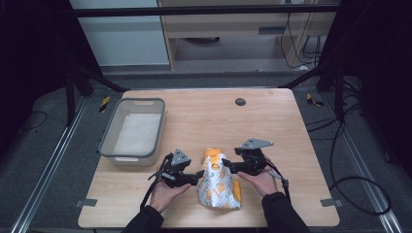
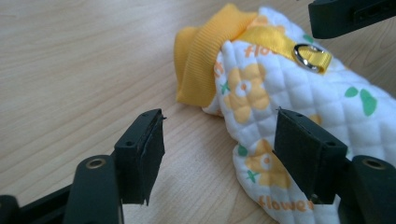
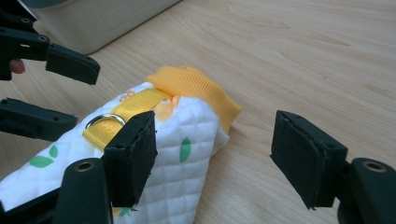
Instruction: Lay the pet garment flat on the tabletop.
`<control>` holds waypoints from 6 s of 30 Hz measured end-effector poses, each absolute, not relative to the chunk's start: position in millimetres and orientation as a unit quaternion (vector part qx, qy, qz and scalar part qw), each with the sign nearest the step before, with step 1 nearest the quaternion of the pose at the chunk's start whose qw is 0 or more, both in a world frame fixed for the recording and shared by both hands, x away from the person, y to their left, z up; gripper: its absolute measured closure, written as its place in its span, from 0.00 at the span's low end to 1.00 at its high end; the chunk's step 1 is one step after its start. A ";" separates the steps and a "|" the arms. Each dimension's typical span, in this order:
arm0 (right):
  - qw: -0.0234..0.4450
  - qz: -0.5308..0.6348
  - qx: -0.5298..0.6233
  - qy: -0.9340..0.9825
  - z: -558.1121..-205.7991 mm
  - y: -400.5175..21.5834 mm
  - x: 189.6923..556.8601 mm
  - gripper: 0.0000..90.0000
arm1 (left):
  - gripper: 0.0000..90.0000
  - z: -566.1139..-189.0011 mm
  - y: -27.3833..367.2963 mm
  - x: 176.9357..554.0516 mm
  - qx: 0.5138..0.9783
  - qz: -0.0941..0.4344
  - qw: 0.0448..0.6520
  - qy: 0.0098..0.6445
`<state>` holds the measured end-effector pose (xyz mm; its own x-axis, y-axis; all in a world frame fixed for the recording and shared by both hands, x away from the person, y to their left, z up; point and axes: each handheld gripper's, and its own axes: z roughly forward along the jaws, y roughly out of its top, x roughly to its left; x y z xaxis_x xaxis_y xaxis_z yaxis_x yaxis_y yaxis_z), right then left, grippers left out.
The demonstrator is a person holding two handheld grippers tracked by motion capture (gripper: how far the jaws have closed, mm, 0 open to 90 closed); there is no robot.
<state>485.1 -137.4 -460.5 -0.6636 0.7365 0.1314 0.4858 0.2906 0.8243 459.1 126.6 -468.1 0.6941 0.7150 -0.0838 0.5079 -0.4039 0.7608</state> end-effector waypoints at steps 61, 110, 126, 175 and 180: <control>0.142 0.485 0.341 0.793 -420.2 -148.1 447.6 0.95 | 0.98 -407.8 142.8 431.0 0.808 0.121 0.473 0.329; 0.163 0.425 0.371 0.809 -477.2 -170.5 447.9 0.58 | 0.46 -465.1 174.5 458.0 0.816 0.185 0.393 0.382; 0.128 0.403 0.370 0.827 -499.4 -154.1 455.5 0.61 | 0.58 -485.6 160.0 467.0 0.838 0.171 0.372 0.361; 0.153 0.426 0.416 0.789 -477.7 -148.1 494.0 0.86 | 0.81 -465.6 170.1 490.3 0.796 0.143 0.416 0.416; 0.162 0.432 0.412 0.786 -473.0 -151.3 489.3 0.76 | 0.61 -454.6 182.0 480.3 0.793 0.152 0.429 0.405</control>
<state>489.3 -151.3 -473.0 -0.6089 0.7867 0.1015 0.5069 0.2876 0.8126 480.3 182.0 -454.6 0.6266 0.7721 -0.1059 0.5115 -0.3049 0.8034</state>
